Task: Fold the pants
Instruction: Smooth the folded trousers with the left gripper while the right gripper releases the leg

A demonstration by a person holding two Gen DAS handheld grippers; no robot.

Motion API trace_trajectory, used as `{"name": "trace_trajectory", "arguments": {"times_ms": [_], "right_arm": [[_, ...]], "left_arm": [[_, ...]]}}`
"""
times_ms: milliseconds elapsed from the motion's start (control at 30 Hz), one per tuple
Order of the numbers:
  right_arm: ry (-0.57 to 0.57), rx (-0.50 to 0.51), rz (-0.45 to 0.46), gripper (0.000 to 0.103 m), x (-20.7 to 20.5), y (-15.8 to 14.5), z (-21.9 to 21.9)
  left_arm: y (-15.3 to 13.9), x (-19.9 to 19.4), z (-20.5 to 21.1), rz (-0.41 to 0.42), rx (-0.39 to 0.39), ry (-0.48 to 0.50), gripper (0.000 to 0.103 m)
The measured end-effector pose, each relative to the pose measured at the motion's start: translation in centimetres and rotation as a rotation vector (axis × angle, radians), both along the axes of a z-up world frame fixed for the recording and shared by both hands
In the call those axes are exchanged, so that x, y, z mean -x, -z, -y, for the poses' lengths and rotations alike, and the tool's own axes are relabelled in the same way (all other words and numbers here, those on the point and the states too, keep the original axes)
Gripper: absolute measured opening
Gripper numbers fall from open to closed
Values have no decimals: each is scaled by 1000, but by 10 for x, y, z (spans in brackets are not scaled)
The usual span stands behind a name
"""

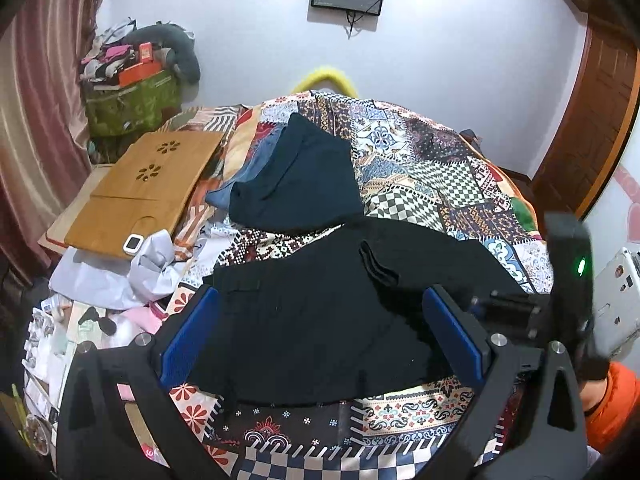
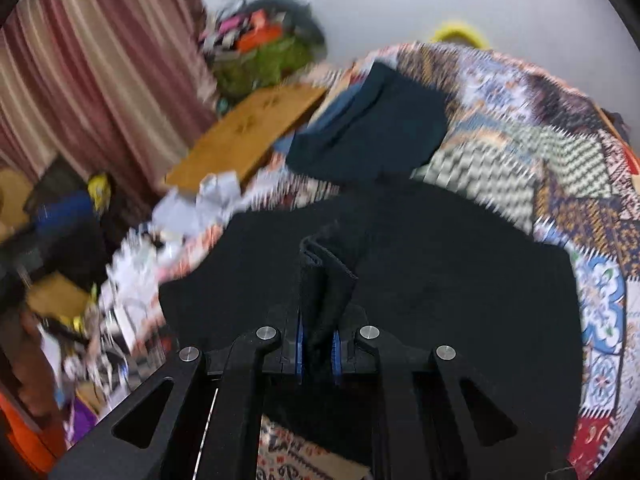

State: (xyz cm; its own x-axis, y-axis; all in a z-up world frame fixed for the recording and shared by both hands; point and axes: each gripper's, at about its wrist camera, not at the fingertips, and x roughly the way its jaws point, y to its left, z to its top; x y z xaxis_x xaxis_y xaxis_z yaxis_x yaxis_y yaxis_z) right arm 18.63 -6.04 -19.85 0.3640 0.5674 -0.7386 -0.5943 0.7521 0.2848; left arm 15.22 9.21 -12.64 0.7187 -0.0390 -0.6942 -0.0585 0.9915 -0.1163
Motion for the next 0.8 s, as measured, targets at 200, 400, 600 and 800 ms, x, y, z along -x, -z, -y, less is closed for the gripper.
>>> {"name": "trace_trajectory", "arguments": {"times_ms": [200, 400, 600, 800], "right_arm": [[-87, 78, -12, 36, 22, -2, -7], [-81, 16, 85, 44, 29, -42, 21], [39, -9, 177, 45, 6, -75, 74], [122, 11, 175, 48, -25, -72, 103]], "left_arm": [[0, -6, 8, -9, 3, 11, 102], [-10, -15, 23, 12, -10, 47, 102], [-16, -42, 48, 15, -26, 99, 102], [3, -89, 80, -52, -40, 148, 102]]}}
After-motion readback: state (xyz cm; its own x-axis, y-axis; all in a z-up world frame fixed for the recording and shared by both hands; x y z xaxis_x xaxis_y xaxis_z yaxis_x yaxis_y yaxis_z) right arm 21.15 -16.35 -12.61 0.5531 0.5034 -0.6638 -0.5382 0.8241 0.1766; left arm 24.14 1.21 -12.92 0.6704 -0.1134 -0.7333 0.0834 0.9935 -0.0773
